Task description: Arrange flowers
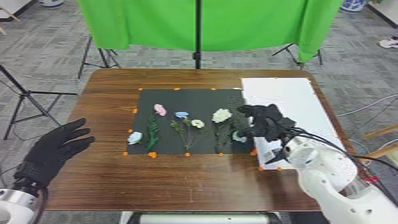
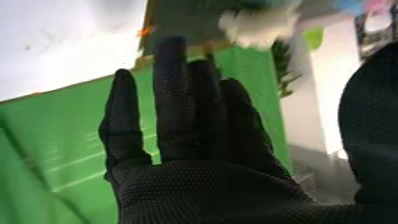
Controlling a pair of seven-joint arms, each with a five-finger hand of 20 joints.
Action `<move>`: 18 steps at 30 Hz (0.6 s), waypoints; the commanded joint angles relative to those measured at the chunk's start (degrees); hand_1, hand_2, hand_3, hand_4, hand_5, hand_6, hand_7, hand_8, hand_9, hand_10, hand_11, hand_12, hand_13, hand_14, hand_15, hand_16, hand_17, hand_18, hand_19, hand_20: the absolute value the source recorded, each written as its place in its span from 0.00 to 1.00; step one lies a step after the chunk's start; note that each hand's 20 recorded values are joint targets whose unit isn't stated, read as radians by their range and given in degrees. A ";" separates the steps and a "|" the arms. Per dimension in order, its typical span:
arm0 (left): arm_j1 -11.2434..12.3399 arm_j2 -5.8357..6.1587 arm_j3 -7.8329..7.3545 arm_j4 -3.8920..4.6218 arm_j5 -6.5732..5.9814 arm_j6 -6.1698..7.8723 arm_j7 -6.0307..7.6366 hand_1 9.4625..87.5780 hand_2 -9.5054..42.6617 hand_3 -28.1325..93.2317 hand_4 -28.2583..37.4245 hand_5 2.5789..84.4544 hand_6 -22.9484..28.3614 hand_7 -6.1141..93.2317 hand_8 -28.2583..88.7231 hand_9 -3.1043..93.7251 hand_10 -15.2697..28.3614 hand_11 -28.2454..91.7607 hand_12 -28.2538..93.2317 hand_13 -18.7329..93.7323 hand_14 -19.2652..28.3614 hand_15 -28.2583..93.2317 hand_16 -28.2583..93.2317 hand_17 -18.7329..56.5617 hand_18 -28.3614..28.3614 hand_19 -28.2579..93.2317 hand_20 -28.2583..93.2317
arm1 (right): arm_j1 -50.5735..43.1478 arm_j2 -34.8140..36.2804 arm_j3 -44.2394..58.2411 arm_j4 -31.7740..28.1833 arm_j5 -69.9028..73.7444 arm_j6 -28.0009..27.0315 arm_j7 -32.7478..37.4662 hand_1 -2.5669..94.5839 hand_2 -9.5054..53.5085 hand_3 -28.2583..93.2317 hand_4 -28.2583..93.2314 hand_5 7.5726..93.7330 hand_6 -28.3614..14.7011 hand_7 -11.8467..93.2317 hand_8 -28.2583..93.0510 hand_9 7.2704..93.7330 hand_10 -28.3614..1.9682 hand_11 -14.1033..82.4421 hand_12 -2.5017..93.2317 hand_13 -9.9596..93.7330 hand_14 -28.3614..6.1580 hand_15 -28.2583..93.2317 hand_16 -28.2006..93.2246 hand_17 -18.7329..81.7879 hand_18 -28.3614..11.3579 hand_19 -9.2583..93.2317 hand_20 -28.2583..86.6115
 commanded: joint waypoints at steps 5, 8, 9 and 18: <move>-0.25 -1.29 0.87 -0.59 0.39 2.66 2.88 0.21 0.16 0.81 0.02 0.39 0.55 0.26 0.16 0.35 0.66 0.44 0.36 0.41 0.76 0.52 0.21 0.16 0.91 0.66 0.23 | -5.07 -3.05 17.20 0.68 36.64 3.10 -8.61 0.19 0.11 0.92 0.00 0.22 0.51 0.27 0.15 0.24 0.54 0.24 0.27 0.32 0.50 0.30 0.51 0.21 0.18 0.48 0.43; 0.35 -1.54 1.49 -1.15 -0.21 3.93 4.84 0.21 0.16 0.81 0.02 0.38 0.55 0.26 0.16 0.33 0.65 0.44 0.36 0.39 0.74 0.51 0.21 0.16 0.91 0.66 0.23 | -6.46 -3.41 19.05 0.95 51.16 4.45 -10.35 0.17 0.18 0.92 0.01 0.28 0.56 0.27 0.14 0.28 0.51 0.24 0.26 0.34 0.49 0.29 0.52 0.23 0.20 0.47 0.43; 0.38 -1.56 1.81 -1.35 -0.25 4.66 5.42 0.21 0.16 0.81 0.02 0.38 0.54 0.26 0.16 0.32 0.65 0.44 0.36 0.38 0.74 0.50 0.21 0.16 0.91 0.66 0.23 | -6.95 -3.57 19.94 0.90 55.97 2.90 -10.32 0.17 0.19 0.92 0.01 0.29 0.57 0.27 0.14 0.29 0.51 0.24 0.26 0.35 0.49 0.28 0.52 0.23 0.20 0.47 0.43; 2.15 -3.21 4.92 -6.04 1.30 9.02 9.24 0.21 0.16 0.81 0.00 0.34 0.52 0.26 0.16 0.27 0.60 0.39 0.37 0.33 0.68 0.41 0.25 0.09 0.86 0.58 0.25 | -15.48 -10.82 27.69 -2.63 70.58 -8.55 -4.14 0.13 0.16 0.89 0.02 0.21 0.55 0.18 0.17 0.25 0.57 0.16 0.24 0.29 0.46 0.22 0.53 0.20 0.20 0.38 0.41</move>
